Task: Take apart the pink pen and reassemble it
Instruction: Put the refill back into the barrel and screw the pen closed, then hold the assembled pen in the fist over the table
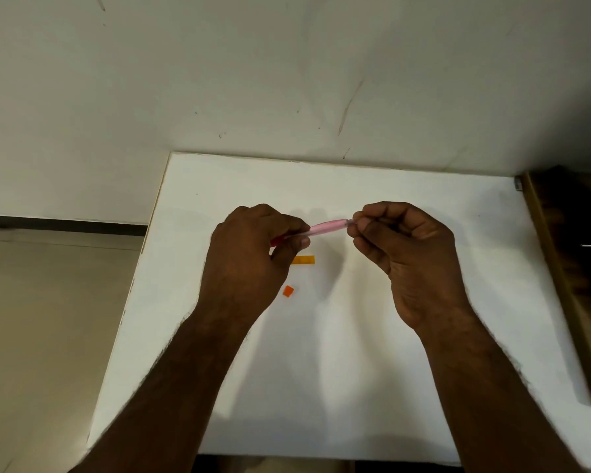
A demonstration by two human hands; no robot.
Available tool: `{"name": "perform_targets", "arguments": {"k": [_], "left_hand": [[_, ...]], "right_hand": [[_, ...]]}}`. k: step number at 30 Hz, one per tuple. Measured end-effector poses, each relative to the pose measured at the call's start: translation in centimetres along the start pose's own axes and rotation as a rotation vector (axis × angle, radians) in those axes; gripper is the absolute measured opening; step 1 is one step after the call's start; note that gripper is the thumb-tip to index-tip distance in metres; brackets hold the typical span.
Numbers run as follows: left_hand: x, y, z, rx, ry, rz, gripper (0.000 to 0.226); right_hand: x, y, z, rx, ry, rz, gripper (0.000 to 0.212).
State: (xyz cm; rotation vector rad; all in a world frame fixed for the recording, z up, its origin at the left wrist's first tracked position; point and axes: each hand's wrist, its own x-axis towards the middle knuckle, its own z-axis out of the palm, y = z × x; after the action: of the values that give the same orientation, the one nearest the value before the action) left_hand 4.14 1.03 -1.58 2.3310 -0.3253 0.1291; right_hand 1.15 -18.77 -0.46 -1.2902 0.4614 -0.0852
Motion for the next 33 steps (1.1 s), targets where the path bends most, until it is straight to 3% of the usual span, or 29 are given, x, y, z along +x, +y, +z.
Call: {"name": "perform_targets", "arguments": {"k": [7, 12, 20, 25, 27, 29, 31, 33], "left_hand": [[-0.3, 0.3, 0.5, -0.073, -0.039, -0.065, 0.01], [-0.4, 1.7, 1.2, -0.206, -0.029, -0.179, 0.015], [-0.8, 2.5, 1.6, -0.51, -0.151, -0.368, 0.017], [-0.9, 2.8, 1.7, -0.5, -0.251, -0.365, 0.019], [-0.8, 2.5, 1.7, -0.397, -0.245, -0.347, 0.014], [-0.6, 2.0, 1.4, -0.297, -0.178, -0.353, 0.01], [-0.3, 1.4, 0.9, -0.23, -0.092, -0.371, 0.012], [-0.2, 0.7, 0.3, -0.141, -0.053, -0.37, 0.011]], "right_hand": [[-0.1, -0.1, 0.3, -0.007, 0.013, 0.015, 0.017], [-0.5, 0.2, 1.2, -0.046, -0.044, 0.074, 0.029], [-0.5, 0.6, 1.3, -0.226, -0.093, 0.123, 0.022], [-0.4, 0.9, 1.4, -0.339, -0.035, 0.128, 0.014], [-0.3, 1.2, 1.2, -0.462, 0.042, 0.095, 0.014], [-0.1, 1.8, 0.7, -0.736, 0.099, 0.006, 0.017], [-0.2, 2.3, 0.6, -1.024, 0.116, -0.057, 0.02], [-0.3, 2.8, 0.8, -1.145, 0.095, -0.05, 0.02]]}}
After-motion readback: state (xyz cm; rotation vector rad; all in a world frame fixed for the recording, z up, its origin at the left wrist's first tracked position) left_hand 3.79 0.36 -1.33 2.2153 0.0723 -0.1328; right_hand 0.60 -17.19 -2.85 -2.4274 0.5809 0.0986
